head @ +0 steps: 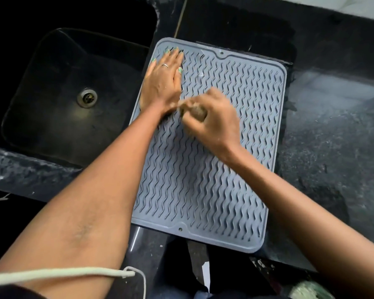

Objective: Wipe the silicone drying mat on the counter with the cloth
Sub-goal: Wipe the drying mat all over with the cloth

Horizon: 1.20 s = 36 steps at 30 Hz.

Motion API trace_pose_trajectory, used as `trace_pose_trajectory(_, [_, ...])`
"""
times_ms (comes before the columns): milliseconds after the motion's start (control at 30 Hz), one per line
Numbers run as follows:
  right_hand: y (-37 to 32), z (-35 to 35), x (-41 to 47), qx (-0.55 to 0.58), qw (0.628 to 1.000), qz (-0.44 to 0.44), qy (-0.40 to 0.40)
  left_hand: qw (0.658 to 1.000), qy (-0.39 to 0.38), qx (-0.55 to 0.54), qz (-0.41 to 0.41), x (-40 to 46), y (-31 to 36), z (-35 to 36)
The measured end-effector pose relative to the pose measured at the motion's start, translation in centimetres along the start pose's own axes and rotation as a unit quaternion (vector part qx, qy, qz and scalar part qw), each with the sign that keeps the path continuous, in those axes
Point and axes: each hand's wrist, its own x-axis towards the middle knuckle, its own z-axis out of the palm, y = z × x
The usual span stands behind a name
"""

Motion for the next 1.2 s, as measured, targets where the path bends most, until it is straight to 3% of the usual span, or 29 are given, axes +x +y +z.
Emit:
trace_pose_trajectory(67, [1.2, 0.3, 2.4, -0.010, 0.996, 0.045, 0.080, 1.000, 0.001, 0.001, -0.001, 0.0, 0.0, -0.1])
trace_pose_trajectory(200, [2.5, 2.4, 5.0, -0.166, 0.980, 0.071, 0.082, 1.000, 0.002, 0.008, -0.001, -0.2, 0.1, -0.1])
trace_pose_trajectory(300, [1.5, 3.1, 2.6, -0.151, 0.983, 0.046, 0.093, 1.000, -0.006, 0.011, -0.004, -0.1, 0.0, -0.1])
trace_pose_trajectory(533, [-3.0, 2.6, -10.2, -0.131, 0.991, -0.038, 0.009, 1.000, 0.005, 0.008, -0.004, -0.2, 0.2, -0.2])
trace_pose_trajectory(667, [-4.5, 1.5, -11.9, -0.064, 0.994, -0.007, -0.089, 0.999, -0.009, 0.037, 0.005, -0.6, 0.3, -0.4])
trace_pose_trajectory(700, [-4.5, 1.1, -11.0, -0.001, 0.997, 0.030, -0.078, 0.998, -0.020, 0.054, 0.013, -0.7, 0.4, -0.4])
trace_pose_trajectory(767, [-4.0, 0.4, -8.1, 0.085, 0.990, 0.097, 0.050, 0.995, -0.047, 0.080, 0.025, -1.2, 0.5, -0.4])
trace_pose_trajectory(833, [-2.3, 0.3, -3.9, 0.052, 0.980, 0.123, 0.147, 0.992, -0.071, 0.097, 0.027, -1.9, 0.5, -0.5])
trace_pose_trajectory(933, [0.1, 1.5, 0.6, -0.139, 0.980, 0.123, 0.065, 0.990, -0.078, 0.110, 0.044, -3.5, 0.2, -1.0])
trace_pose_trajectory(1000, [0.8, 2.3, 1.0, -0.194, 0.975, 0.105, 0.040, 0.988, -0.088, 0.116, 0.051, -4.6, 0.1, -1.3])
trace_pose_trajectory(1067, [0.2, 2.6, -0.9, -0.177, 0.980, 0.078, 0.052, 0.986, -0.095, 0.125, 0.052, -5.3, 0.1, -1.5])
trace_pose_trajectory(1200, [-2.4, 2.9, -9.0, -0.129, 0.992, -0.012, -0.004, 0.986, -0.109, 0.122, 0.036, -5.7, 0.4, -1.8])
